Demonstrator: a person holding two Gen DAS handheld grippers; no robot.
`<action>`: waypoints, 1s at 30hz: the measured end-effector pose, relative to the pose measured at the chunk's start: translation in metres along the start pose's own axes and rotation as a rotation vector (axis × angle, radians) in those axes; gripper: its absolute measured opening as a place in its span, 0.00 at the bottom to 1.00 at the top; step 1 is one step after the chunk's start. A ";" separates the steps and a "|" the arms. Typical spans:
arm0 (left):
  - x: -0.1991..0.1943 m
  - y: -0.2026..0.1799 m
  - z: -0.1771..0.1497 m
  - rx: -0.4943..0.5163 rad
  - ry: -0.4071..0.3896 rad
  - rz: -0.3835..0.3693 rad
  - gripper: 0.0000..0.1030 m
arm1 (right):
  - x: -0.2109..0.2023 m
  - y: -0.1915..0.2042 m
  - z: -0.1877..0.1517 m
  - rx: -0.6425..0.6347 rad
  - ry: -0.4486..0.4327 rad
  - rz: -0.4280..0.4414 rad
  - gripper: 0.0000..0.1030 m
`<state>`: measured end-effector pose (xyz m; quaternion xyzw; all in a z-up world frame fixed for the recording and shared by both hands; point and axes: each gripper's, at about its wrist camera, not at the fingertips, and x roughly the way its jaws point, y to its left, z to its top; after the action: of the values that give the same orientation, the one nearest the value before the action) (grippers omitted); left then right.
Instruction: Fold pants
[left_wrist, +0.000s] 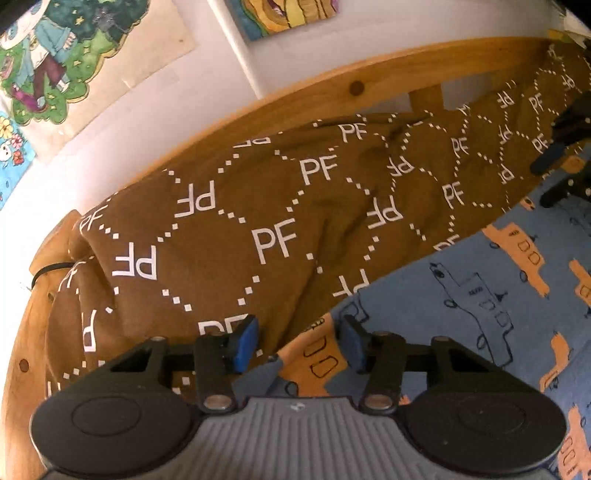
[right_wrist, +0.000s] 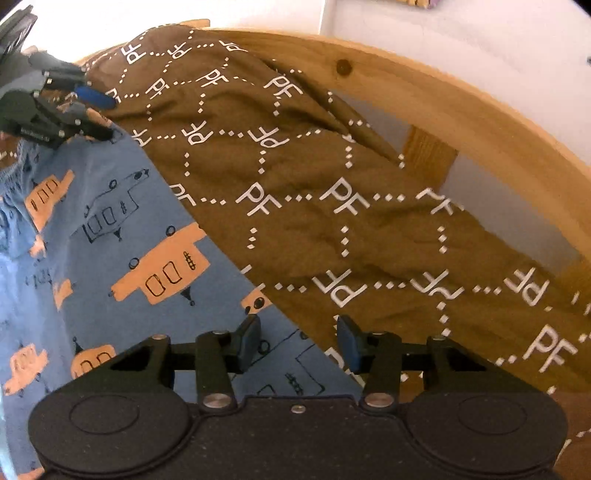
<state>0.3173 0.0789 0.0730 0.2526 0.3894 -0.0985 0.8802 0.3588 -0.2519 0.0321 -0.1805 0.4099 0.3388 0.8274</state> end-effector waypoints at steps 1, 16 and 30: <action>0.000 0.001 0.000 0.006 0.003 -0.006 0.53 | 0.001 -0.003 0.000 0.011 0.011 0.015 0.53; -0.015 -0.008 -0.003 0.043 -0.030 0.098 0.00 | -0.003 0.014 -0.009 -0.049 0.009 -0.036 0.00; -0.031 0.022 0.024 -0.181 -0.209 0.257 0.00 | -0.018 0.016 0.059 -0.129 -0.205 -0.425 0.00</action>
<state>0.3197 0.0844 0.1169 0.2086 0.2675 0.0242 0.9404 0.3723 -0.2139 0.0817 -0.2797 0.2544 0.1991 0.9041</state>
